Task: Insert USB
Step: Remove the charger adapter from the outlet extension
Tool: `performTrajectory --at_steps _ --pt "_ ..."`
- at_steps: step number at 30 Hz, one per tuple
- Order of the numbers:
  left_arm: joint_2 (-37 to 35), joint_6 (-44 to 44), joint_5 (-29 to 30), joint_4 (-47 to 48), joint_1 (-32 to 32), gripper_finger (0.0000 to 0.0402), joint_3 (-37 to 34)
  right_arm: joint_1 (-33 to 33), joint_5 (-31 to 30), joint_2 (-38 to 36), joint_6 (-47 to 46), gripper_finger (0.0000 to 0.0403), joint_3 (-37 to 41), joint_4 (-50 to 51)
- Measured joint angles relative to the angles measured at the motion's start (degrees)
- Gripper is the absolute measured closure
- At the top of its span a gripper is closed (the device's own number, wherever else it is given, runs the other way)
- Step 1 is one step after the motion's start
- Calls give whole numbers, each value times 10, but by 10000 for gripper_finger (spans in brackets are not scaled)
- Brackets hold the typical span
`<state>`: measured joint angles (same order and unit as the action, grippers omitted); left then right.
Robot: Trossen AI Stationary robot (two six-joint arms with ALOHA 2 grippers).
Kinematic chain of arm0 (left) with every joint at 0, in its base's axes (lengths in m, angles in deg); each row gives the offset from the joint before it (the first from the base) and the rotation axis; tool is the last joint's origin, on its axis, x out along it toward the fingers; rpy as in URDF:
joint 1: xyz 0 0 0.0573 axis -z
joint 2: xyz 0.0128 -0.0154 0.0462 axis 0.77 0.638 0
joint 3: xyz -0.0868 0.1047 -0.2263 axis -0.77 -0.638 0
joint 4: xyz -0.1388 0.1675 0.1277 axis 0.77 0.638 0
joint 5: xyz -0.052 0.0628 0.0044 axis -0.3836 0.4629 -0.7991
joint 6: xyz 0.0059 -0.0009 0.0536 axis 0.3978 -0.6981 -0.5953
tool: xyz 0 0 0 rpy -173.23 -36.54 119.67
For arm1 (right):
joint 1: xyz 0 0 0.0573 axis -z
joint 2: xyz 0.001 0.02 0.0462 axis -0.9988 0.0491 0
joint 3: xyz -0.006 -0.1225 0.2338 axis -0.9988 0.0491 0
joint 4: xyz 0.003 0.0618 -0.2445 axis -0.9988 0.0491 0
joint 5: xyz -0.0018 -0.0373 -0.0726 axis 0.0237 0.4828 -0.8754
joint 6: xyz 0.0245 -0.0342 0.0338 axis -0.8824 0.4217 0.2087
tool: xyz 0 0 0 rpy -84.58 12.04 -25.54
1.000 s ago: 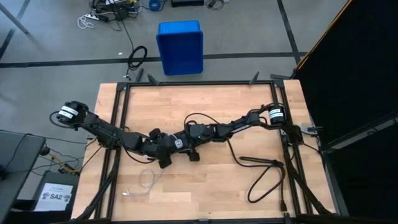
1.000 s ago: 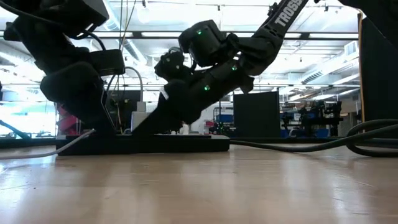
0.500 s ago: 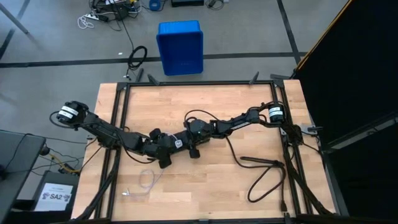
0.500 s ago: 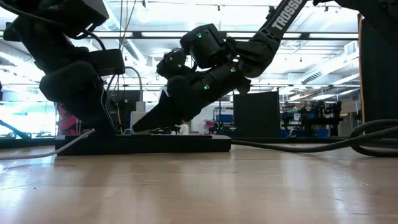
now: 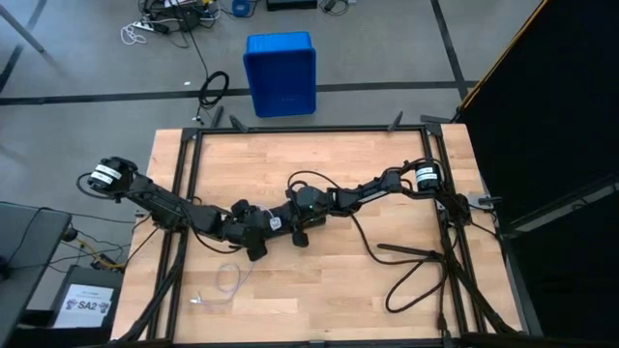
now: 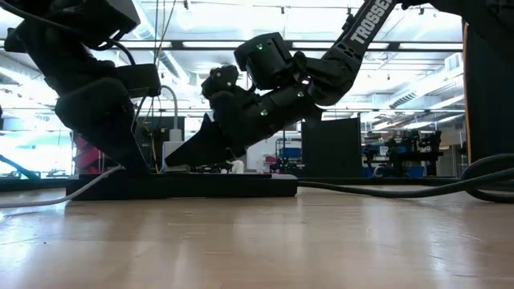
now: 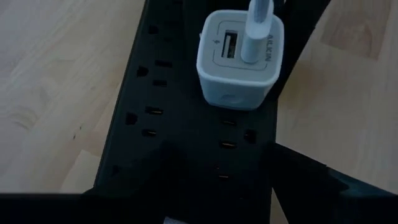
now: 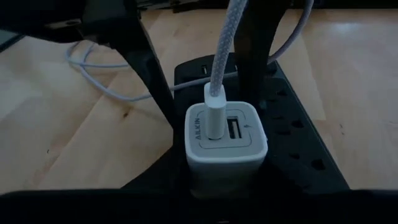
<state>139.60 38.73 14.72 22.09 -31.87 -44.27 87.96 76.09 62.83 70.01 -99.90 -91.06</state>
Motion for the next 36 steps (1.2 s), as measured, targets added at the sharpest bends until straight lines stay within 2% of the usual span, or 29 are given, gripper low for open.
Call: performTrajectory --at_steps 15,36 --pt "0 0 0 0 0 172 -1 -1 -16 0 -2 290 0 -2" --pt "0 -2 2 5 0 172 -1 -20 -88 0 31 290 -2 -2"
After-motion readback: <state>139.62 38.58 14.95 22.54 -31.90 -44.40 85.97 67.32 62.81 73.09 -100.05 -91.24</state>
